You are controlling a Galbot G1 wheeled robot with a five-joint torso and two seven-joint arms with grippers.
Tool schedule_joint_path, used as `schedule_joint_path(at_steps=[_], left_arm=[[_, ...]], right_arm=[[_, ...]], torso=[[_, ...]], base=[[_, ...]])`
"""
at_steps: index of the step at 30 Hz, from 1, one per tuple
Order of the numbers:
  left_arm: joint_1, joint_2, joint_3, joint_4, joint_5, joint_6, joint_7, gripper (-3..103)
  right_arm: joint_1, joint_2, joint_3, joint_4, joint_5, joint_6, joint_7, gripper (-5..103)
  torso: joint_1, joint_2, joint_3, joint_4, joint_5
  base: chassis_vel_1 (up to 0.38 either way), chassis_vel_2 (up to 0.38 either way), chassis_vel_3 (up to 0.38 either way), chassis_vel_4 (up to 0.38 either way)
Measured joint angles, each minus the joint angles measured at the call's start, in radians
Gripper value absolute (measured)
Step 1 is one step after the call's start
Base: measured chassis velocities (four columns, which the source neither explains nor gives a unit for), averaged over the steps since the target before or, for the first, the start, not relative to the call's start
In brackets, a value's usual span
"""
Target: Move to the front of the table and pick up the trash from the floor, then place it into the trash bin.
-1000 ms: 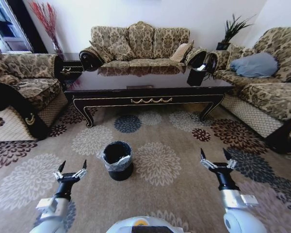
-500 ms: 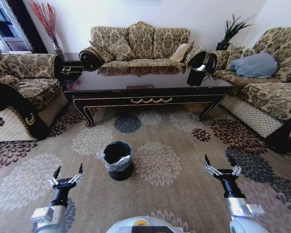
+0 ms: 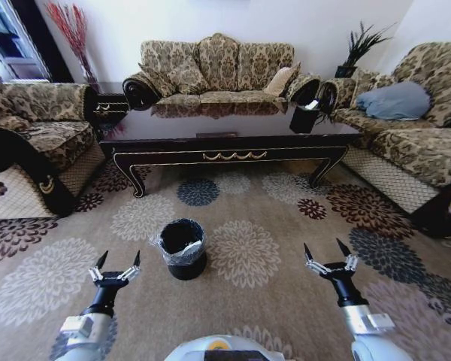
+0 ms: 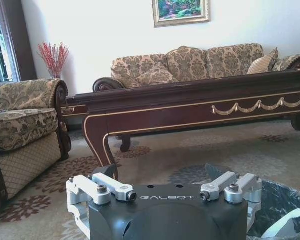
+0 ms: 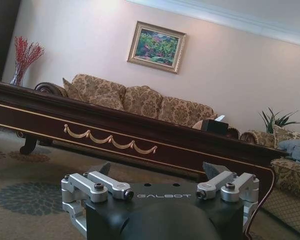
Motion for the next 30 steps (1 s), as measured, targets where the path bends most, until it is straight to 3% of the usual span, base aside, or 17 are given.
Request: schedule_joint_path(at_steps=[30], left_arm=[[0.000,0.000,0.000,0.000,-0.001,0.003,-0.001,100]], right_arm=[[0.001,0.000,-0.001,0.000,0.003,-0.004,0.004,100]], torso=[[0.000,0.000,0.000,-0.0001,0.0000]], base=[[0.000,0.000,0.000,0.000]])
